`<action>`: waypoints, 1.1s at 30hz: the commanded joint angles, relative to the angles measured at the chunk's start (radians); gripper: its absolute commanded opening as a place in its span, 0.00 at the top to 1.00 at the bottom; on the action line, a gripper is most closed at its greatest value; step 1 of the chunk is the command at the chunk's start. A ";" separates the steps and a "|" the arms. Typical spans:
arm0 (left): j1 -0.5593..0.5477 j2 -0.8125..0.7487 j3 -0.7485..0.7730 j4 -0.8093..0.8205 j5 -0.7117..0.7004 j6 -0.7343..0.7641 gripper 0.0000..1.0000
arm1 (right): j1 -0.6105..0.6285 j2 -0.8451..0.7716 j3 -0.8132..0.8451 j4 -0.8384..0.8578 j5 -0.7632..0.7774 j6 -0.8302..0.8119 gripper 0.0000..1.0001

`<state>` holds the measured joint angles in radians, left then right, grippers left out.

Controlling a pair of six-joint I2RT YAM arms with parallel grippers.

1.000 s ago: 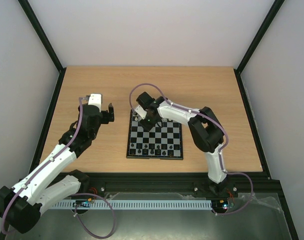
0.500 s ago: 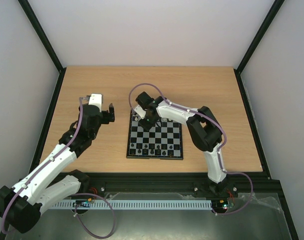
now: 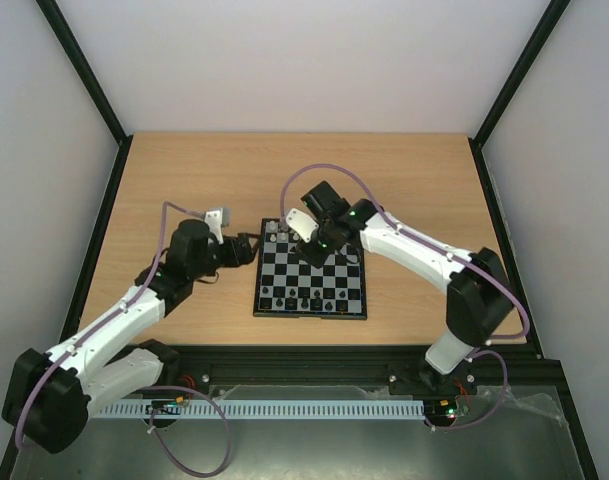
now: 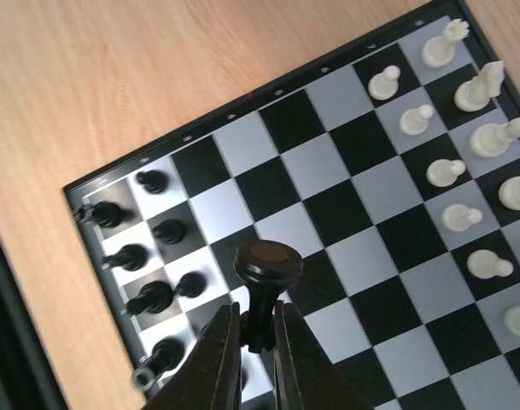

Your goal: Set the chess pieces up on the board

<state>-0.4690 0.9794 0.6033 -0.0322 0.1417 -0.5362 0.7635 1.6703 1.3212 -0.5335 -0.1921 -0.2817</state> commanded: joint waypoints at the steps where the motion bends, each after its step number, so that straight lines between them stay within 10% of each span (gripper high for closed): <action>1: 0.012 0.014 -0.123 0.292 0.331 -0.317 0.25 | 0.003 -0.079 -0.077 -0.021 -0.093 -0.034 0.92; 9: -0.008 0.117 -0.215 0.642 0.451 -0.525 0.40 | 0.005 -0.125 -0.099 -0.025 -0.159 -0.030 0.91; 33: -0.107 0.262 -0.188 0.707 0.483 -0.551 0.63 | 0.013 -0.128 -0.103 -0.023 -0.228 -0.031 0.90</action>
<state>-0.5694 1.2270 0.3939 0.6285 0.6025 -1.0851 0.7670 1.5688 1.2312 -0.5331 -0.3927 -0.3073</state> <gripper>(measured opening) 0.382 0.105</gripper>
